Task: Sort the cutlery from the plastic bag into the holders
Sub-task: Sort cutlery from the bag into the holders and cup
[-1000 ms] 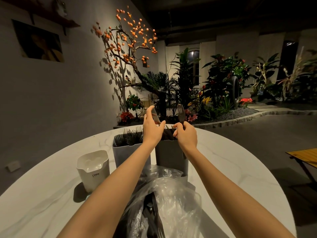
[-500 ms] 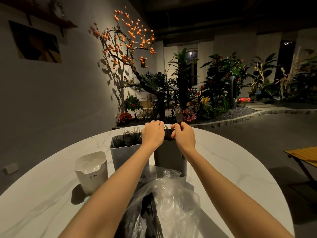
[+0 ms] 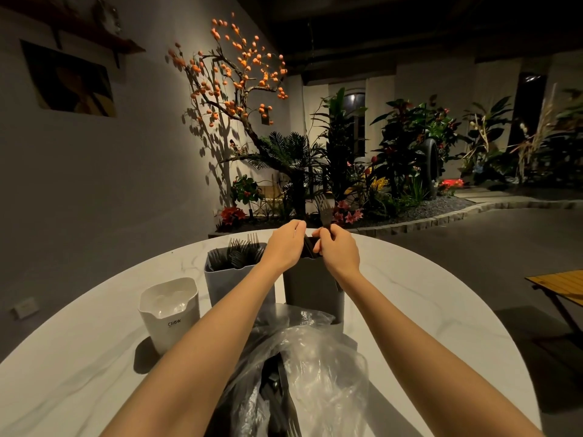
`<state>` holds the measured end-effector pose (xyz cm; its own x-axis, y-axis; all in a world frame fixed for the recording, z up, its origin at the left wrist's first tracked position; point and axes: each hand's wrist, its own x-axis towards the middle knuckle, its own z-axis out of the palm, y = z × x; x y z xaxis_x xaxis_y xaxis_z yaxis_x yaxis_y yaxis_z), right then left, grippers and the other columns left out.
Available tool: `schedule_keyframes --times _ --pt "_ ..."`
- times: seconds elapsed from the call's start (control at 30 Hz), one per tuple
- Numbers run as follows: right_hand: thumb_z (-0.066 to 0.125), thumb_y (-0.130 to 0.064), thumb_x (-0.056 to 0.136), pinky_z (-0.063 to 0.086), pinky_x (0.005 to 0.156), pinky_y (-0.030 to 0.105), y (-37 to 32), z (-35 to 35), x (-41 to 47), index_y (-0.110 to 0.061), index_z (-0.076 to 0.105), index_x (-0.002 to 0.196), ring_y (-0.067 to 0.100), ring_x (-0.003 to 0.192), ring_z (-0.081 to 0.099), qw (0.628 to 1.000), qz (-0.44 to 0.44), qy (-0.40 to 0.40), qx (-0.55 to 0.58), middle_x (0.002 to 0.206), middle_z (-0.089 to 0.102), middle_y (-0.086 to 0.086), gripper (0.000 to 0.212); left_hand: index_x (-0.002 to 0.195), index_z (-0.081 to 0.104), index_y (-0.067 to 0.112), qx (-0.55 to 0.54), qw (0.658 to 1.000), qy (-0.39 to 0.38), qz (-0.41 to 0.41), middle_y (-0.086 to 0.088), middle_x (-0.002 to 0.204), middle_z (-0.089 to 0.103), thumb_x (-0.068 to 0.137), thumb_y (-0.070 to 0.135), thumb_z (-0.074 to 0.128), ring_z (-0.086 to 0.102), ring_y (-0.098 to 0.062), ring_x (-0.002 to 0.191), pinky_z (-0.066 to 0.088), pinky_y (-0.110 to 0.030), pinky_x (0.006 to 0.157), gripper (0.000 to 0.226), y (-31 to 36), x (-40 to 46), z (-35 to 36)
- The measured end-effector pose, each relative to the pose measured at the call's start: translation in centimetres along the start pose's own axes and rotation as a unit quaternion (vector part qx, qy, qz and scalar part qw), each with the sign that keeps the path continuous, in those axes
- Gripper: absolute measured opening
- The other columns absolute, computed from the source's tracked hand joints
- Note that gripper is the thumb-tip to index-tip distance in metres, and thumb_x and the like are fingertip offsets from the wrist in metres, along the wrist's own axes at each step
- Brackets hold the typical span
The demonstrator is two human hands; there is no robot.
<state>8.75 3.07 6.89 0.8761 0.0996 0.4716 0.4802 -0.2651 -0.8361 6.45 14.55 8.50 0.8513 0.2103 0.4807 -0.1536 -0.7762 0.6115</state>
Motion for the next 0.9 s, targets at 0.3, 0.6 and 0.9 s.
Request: schedule_keyframes --times 0.3,0.6,0.9 --pt "0.035 -0.018 0.103 0.044 0.057 0.024 -2.1 0.3 -1.1 -0.015 0.051 0.076 0.012 0.059 0.048 0.992 -0.063 -0.074 0.075 0.064 0.052 0.001 0.032 0.087 0.064 0.015 -0.112 0.991 0.053 0.046 0.004 0.077 0.063 0.101 0.038 0.044 0.059 -0.012 0.077 0.044 -0.027 0.072 0.034 1.4 -1.0 -1.7" --pt "0.037 -0.022 0.104 0.045 0.056 0.023 -4.2 1.2 -3.2 -0.002 0.059 0.094 0.013 0.058 0.053 0.964 -0.033 -0.242 0.108 0.069 0.059 0.008 0.031 0.077 0.067 0.01 -0.148 0.977 0.156 0.0 -0.006 0.072 0.065 0.095 0.028 0.06 0.057 -0.017 0.068 0.049 -0.036 0.071 0.027 0.8 -2.7 -5.5" --pt "0.044 -0.012 0.101 0.046 0.06 0.018 -7.0 3.7 -4.5 -0.007 0.063 0.097 0.011 0.068 0.057 0.948 0.013 -0.302 0.096 0.081 0.064 0.006 0.019 0.09 0.059 0.011 -0.192 0.967 0.168 -0.025 -0.005 0.075 0.072 0.099 0.024 0.052 0.058 -0.004 0.047 0.047 -0.027 0.057 0.018 -0.5 -4.6 -9.5"
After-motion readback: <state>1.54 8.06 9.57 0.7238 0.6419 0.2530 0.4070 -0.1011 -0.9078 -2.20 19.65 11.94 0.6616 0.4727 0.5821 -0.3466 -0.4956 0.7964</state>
